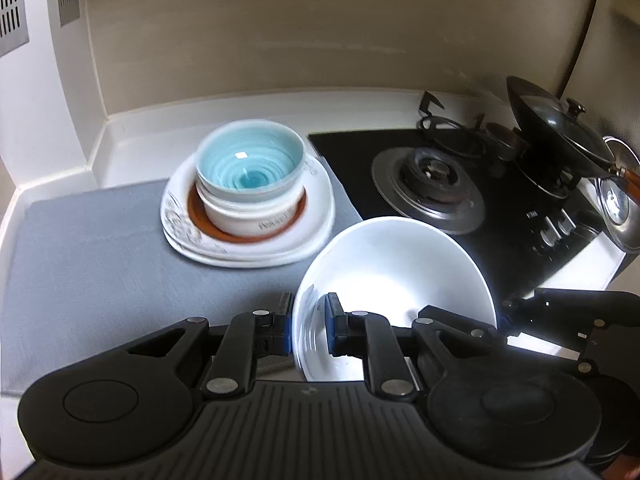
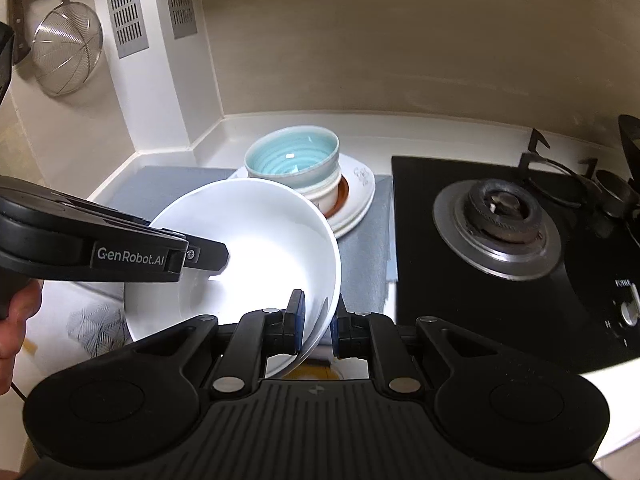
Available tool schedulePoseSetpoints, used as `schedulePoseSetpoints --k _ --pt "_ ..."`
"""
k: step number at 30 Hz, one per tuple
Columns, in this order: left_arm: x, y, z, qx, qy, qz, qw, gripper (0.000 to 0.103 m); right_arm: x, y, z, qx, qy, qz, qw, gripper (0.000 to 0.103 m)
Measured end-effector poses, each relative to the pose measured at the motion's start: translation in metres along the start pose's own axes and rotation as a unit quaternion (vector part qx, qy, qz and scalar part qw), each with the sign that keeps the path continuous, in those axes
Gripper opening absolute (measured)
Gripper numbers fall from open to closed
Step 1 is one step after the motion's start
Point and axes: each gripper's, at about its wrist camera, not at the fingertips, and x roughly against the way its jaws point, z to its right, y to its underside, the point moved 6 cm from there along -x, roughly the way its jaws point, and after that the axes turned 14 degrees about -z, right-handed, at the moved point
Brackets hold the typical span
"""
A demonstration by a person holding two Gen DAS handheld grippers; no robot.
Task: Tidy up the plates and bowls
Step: 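Carry the large white bowl with both tools toward the bowl stack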
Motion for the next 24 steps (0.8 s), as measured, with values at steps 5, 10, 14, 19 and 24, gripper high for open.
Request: schedulePoseSetpoints --k 5,10,14,19,24 --pt "-0.001 -0.021 -0.025 0.000 0.012 0.013 0.9999 0.017 -0.011 -0.028 -0.015 0.005 0.009 0.002 1.000 0.014" --pt "-0.010 -0.033 -0.048 0.001 0.021 0.005 0.9998 0.017 -0.026 -0.050 -0.027 -0.003 0.014 -0.001 1.000 0.014" --pt "-0.012 -0.042 -0.057 0.004 0.027 0.005 0.9996 0.017 -0.033 -0.064 -0.032 -0.005 0.011 -0.003 1.000 0.014" --pt "-0.014 -0.058 -0.064 0.023 0.027 0.017 0.9992 0.017 -0.039 -0.082 -0.029 0.004 0.006 -0.003 1.000 0.014" --pt "-0.014 -0.081 -0.067 0.038 0.026 0.032 0.9985 0.017 -0.044 -0.106 -0.022 0.023 0.006 0.002 1.000 0.014"
